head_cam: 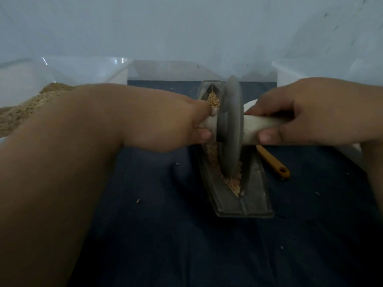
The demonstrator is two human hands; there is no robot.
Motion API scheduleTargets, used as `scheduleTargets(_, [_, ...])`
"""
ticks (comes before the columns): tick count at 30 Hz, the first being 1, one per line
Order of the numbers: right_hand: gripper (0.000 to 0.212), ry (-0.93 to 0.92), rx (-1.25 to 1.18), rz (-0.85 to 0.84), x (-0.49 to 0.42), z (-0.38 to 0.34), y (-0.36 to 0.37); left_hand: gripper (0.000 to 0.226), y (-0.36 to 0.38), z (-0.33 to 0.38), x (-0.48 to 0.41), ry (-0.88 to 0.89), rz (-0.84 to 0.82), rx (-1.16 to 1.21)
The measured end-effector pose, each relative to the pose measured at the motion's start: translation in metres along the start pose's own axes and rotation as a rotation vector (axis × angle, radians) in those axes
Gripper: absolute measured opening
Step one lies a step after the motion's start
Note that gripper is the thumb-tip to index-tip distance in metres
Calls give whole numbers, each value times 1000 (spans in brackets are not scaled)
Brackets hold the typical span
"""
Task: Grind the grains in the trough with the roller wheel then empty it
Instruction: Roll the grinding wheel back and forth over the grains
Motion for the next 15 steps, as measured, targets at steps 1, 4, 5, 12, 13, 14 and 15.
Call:
scheduleTargets(1, [39,-24,-1,-11,3,-5,-2,31,-2,2,5,8,-23,25])
scheduleTargets(4, [38,-36,-34,-27,3,-10,-4,32,-2,3,6,-4,-56,43])
scheduleTargets(5, [43,-26,-34,-30,2,-9,-3,32,-2,2,4,-18,-55,43])
scheduleTargets(12, [58,67,128,187,-26,18,17,25,15,-20,-29,-113,215,-6])
scheduleTargets(13, [53,83,171,262,-33,24,22,18,18,-24,-37,-137,284,-38])
scheduleTargets(14, [52,104,193,337,-39,28,25,16,19,-28,-44,-168,350,-92])
scheduleTargets(15, [52,126,194,404,-44,31,29,25,21,-32,-50,-212,386,-152])
Point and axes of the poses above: each hand's wrist, its own x-axis away from the middle knuckle, its own y-axis out of the palm, z = x × y, the point moved 4 cm from there along -x, towards the middle knuckle, and after that the axes turned 3 degrees about -y, right-handed, at the moved point
